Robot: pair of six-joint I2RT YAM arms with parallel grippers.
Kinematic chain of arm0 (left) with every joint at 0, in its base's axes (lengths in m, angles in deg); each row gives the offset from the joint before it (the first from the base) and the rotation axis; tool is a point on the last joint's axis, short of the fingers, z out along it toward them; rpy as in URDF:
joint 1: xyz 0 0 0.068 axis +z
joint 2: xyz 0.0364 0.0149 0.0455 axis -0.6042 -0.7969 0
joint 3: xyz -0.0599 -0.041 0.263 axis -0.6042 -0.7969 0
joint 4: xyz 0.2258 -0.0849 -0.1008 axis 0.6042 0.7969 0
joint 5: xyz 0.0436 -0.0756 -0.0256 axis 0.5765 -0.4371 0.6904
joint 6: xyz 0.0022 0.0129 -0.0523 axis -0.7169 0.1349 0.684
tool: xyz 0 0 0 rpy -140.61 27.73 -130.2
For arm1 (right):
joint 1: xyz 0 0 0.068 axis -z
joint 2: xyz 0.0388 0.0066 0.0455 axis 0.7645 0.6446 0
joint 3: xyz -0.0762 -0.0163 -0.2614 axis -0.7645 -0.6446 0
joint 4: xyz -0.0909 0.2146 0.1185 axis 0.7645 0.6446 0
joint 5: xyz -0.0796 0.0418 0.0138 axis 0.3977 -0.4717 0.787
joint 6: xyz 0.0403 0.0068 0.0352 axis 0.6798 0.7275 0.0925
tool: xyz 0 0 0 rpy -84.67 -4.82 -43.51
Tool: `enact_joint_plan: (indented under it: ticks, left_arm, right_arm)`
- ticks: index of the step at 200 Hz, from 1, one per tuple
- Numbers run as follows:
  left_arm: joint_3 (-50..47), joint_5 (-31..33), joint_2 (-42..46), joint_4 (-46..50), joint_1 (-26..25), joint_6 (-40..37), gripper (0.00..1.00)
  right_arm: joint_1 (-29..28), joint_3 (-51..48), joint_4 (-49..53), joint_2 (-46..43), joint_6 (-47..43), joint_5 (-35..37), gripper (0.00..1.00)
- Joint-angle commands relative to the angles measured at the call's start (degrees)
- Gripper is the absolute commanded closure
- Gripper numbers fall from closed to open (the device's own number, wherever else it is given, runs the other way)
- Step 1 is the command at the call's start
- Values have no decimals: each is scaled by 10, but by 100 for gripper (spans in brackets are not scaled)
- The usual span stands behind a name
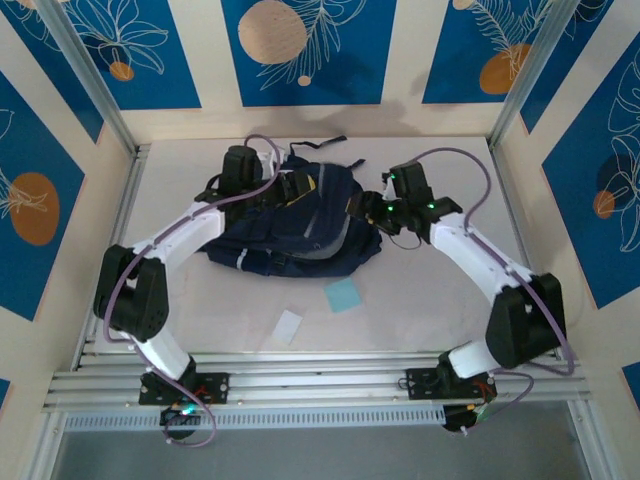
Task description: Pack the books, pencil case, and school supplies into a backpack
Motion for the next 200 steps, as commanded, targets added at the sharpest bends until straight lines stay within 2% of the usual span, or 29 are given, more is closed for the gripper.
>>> enact_joint_plan:
  ticks: [1, 31, 61, 84, 106, 152, 178, 200]
  left_arm:
    - [-41, 22, 59, 8, -4, -27, 46]
    - [-121, 78, 125, 27, 4, -35, 39]
    - [-213, 167, 195, 45, 18, -11, 31]
    - [-288, 228, 238, 39, 28, 42, 26]
    - [-343, 258, 265, 17, 35, 89, 24]
    - [-375, 301, 250, -31, 40, 125, 23]
    - [-368, 323, 213, -68, 43, 138, 24]
    - [-354, 326, 179, -106, 45, 151, 27]
  right_arm:
    - [2, -23, 90, -45, -28, 68, 1]
    - [9, -51, 75, -94, -25, 76, 1]
    - [20, -81, 29, -113, -5, 13, 0]
    - [-1, -98, 9, -114, 11, 8, 0]
    - [-38, -106, 5, -115, 26, 32, 1]
    - [-99, -115, 0, -103, 53, 86, 2]
    - [-126, -123, -29, -101, 60, 91, 3]
    - [-152, -129, -63, -94, 54, 86, 8]
